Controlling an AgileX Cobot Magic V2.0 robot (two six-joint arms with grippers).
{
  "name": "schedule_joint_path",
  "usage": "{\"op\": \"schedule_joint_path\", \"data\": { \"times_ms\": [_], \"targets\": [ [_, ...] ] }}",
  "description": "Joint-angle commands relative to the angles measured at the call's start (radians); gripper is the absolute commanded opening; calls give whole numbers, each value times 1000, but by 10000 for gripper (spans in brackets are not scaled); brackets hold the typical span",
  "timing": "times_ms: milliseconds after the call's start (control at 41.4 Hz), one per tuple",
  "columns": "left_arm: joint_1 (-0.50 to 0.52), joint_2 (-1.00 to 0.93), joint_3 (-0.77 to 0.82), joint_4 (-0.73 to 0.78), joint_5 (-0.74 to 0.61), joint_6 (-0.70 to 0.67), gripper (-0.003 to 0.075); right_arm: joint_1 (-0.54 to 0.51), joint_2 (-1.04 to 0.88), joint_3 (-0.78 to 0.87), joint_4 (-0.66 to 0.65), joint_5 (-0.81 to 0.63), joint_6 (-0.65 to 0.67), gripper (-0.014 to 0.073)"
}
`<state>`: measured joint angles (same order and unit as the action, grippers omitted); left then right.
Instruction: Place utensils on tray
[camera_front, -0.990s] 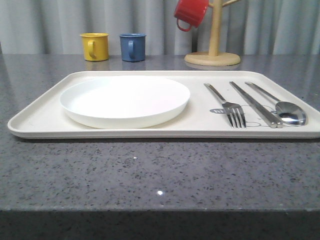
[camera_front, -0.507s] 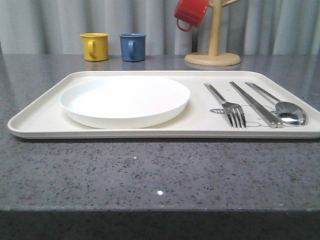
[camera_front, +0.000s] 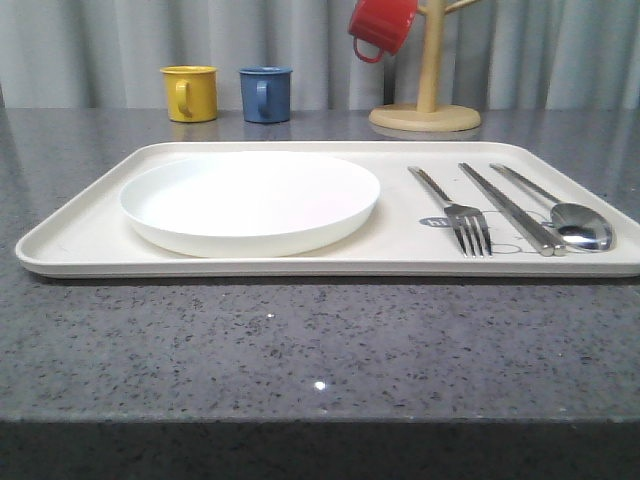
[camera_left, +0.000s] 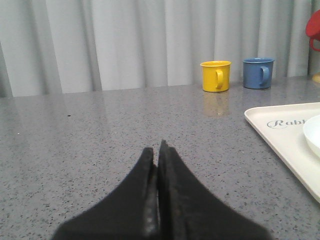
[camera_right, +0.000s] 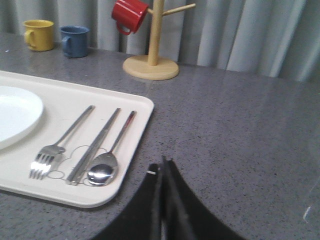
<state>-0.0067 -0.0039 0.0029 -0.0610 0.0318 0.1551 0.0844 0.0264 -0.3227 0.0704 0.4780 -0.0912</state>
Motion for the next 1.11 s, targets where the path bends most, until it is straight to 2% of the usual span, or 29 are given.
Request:
{"op": "schedule_joint_path", "data": {
  "times_ms": [0, 242, 676, 797, 894, 1087],
  "targets": [
    [-1, -22, 18, -1, -85, -10, -20, -29, -36, 112, -9, -240, -12, -67],
    [-1, -22, 18, -1, -85, -10, -20, -56, -54, 356, -4, -527, -12, -67],
    [-1, -22, 18, -1, -85, -10, -20, -60, -53, 351, -4, -509, -9, -67],
    [-1, -22, 18, -1, -85, -10, -20, -60, -54, 351, -22, -530, 79, -67],
    [-1, -22, 18, -1, -85, -10, -20, -60, -54, 351, -106, -534, 149, -67],
    [-1, -22, 18, -1, -85, -10, -20, -60, -54, 351, -90, -529, 151, -67]
  ]
}}
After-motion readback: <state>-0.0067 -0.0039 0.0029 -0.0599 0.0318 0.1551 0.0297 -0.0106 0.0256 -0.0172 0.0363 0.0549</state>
